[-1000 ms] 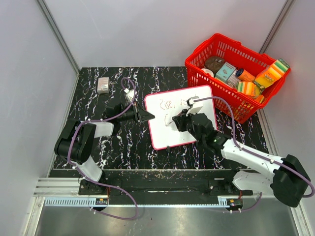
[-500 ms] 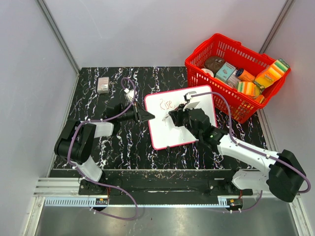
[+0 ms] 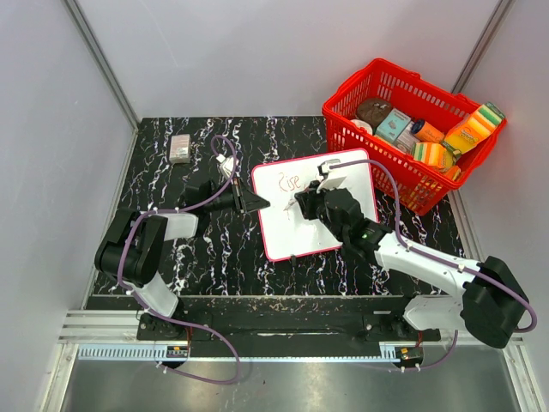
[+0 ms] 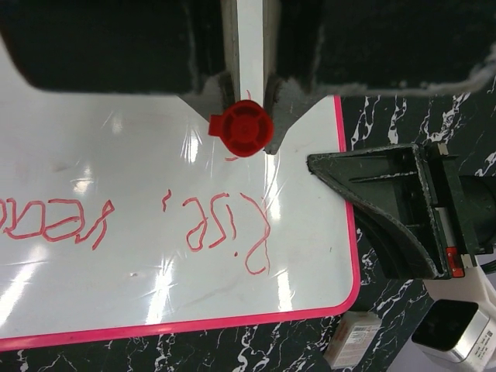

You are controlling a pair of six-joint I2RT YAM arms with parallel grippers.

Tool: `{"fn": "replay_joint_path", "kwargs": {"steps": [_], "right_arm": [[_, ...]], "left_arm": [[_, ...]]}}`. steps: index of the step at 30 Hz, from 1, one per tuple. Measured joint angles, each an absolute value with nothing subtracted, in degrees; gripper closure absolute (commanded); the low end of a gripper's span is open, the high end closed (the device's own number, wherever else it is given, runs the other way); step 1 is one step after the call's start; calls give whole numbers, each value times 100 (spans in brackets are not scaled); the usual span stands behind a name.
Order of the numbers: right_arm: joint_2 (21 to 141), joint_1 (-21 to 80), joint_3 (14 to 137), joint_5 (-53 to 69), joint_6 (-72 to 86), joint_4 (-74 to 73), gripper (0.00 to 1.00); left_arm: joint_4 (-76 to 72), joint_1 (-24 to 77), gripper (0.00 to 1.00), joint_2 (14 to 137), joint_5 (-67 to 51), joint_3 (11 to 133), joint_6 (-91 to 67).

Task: Write a sentence on the whiteboard
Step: Put down the whiteboard on the whiteboard stand.

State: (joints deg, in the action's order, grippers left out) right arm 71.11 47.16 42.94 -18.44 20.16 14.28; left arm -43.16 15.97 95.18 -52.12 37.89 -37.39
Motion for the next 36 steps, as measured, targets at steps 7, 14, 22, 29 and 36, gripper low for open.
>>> {"fn": "replay_joint_path", "kwargs": {"steps": [7,14,22,29,36], "right_arm": [[7111,4724,4362,-2137,1900,1369,100],[7081,4724,4388,-2342,1787,1361,100],[6766,4724,4346,-2399,1734,1253,100],[6753,4724,4346,-2464,1691,1162,100],[6853,4724,4346,-2460,1693,1122,100]], "left_arm": [[-4303,1597,100,9518,-5205,3789,-3736],[-4303,1597,100,9518,-5205,3789,-3736],[-4320,1597,100,9518,-5210,3789,-3734],[-4320,1599,100,9515,-5210,3789,-3734],[-4316,1608,100,9500,-5210,3789,-3732]]}}
